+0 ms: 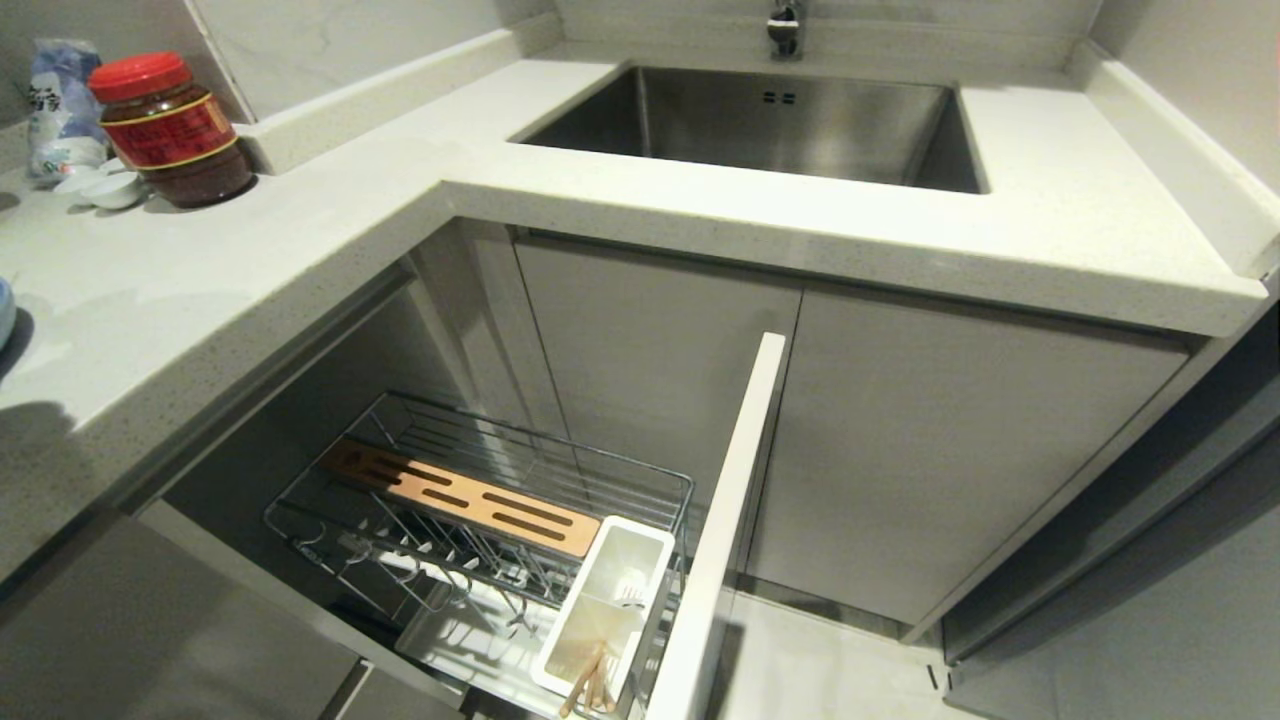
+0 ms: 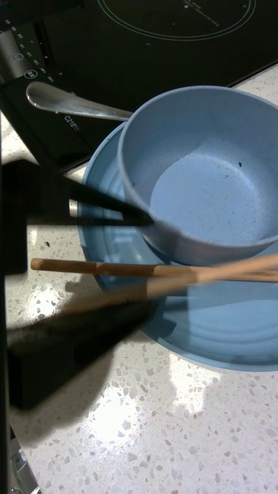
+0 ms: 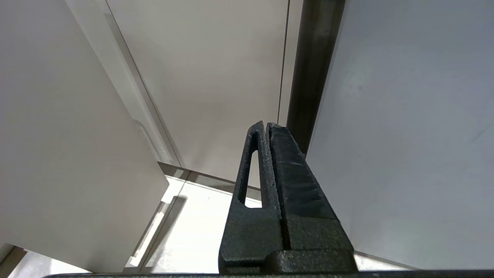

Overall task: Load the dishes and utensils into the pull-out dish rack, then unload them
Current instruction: Take the chopsticks out of the cupboard

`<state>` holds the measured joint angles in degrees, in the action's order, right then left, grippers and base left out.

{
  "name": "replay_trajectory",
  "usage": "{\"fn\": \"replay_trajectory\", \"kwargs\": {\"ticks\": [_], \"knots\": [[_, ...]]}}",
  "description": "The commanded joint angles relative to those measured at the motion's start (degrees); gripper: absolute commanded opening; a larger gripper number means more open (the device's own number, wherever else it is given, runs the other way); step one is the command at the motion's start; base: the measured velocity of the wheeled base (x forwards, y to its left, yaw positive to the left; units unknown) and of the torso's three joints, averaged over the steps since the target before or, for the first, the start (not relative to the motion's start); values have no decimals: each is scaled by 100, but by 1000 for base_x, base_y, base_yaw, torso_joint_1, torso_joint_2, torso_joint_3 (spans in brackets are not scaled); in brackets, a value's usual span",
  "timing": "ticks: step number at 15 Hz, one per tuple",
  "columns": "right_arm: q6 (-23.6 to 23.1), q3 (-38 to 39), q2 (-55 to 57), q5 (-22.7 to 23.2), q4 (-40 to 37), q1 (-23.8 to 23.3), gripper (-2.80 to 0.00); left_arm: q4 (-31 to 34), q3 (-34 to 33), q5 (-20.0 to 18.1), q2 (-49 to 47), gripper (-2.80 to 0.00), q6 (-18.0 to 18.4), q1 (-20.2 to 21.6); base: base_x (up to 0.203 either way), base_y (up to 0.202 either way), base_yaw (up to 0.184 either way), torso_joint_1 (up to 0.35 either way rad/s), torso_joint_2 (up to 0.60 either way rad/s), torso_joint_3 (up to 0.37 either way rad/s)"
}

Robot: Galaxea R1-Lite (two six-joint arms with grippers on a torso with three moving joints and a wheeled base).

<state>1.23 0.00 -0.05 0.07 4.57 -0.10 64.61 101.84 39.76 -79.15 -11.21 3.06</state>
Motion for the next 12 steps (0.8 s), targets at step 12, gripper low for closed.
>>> {"fn": "replay_trajectory", "kwargs": {"ticks": [12], "knots": [[0,149,-4,1,7,1,-280,-423,29,15,182,0,-29,-182,0,0,0,0,0,0]]}}
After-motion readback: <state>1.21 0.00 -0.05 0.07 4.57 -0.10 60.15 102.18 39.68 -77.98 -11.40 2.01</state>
